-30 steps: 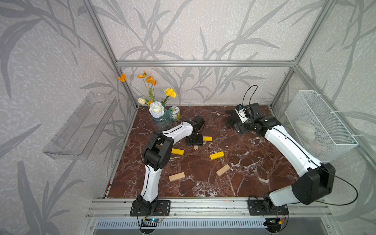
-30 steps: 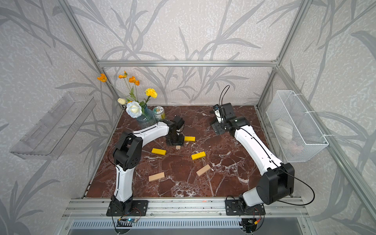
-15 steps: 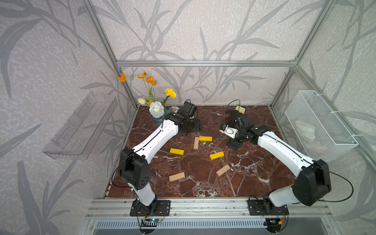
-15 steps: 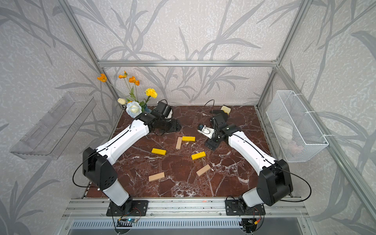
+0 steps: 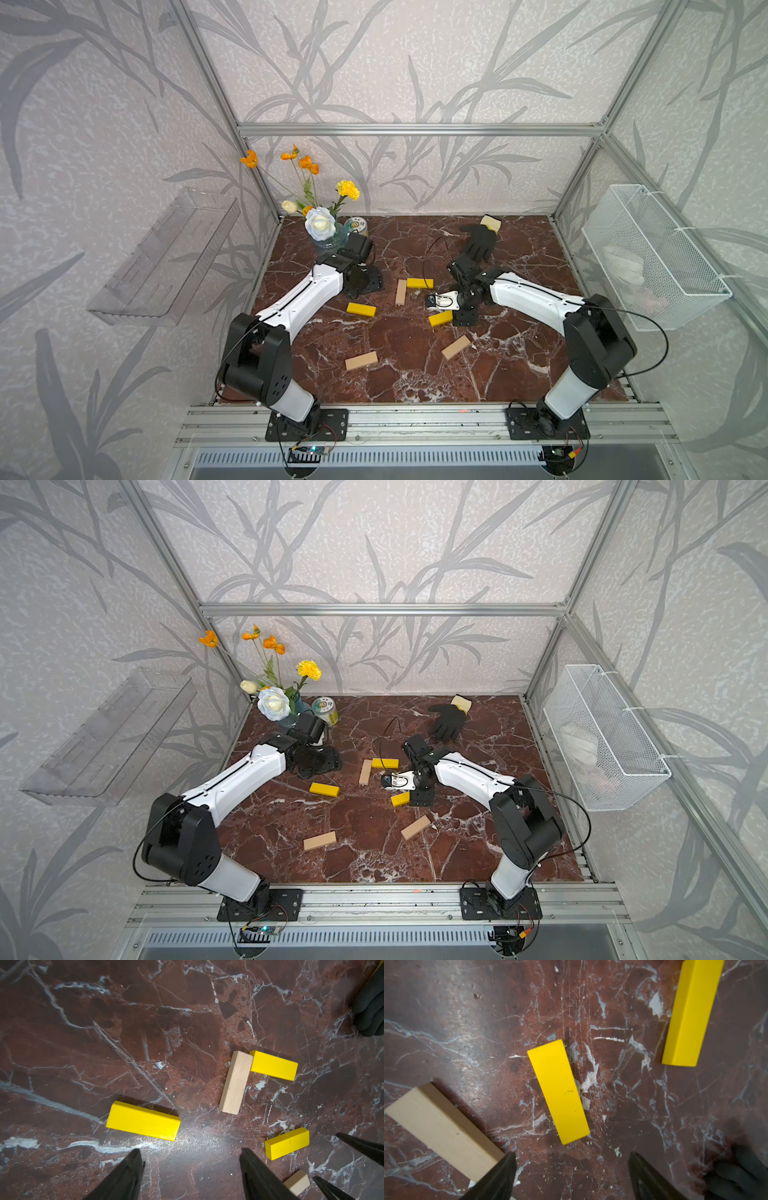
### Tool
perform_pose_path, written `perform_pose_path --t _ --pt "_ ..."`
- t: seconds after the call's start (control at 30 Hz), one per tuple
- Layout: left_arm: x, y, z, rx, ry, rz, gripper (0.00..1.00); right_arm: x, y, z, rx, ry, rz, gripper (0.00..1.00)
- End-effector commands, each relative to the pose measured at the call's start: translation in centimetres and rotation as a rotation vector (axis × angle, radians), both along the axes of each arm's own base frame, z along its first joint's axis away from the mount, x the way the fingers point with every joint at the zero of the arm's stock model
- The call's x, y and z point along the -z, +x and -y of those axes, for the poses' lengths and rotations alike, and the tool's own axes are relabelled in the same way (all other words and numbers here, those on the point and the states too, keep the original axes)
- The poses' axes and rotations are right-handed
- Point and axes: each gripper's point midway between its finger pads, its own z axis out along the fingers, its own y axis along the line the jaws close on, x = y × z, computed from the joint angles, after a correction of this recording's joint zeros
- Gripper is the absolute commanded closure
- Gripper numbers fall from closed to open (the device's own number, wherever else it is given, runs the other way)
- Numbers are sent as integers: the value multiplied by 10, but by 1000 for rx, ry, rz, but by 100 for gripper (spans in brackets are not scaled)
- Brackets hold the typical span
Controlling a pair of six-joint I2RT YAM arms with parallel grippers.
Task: Assemble the number 6 with building blocks
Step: Pick up the building block from the center of the board.
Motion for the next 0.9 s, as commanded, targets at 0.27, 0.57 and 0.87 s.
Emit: perform_pose_path --t 0.27,0.57,0.87 --pt "-1 -15 -28 -79 -46 23 25 22 5 -31 -98 4 -175 24" --pt "4 -25 -49 -143 -51 25 25 20 -6 -28 -93 21 -199 25" --pt "5 -21 -50 -141 -68 19 25 42 8 -13 -94 -104 -169 41"
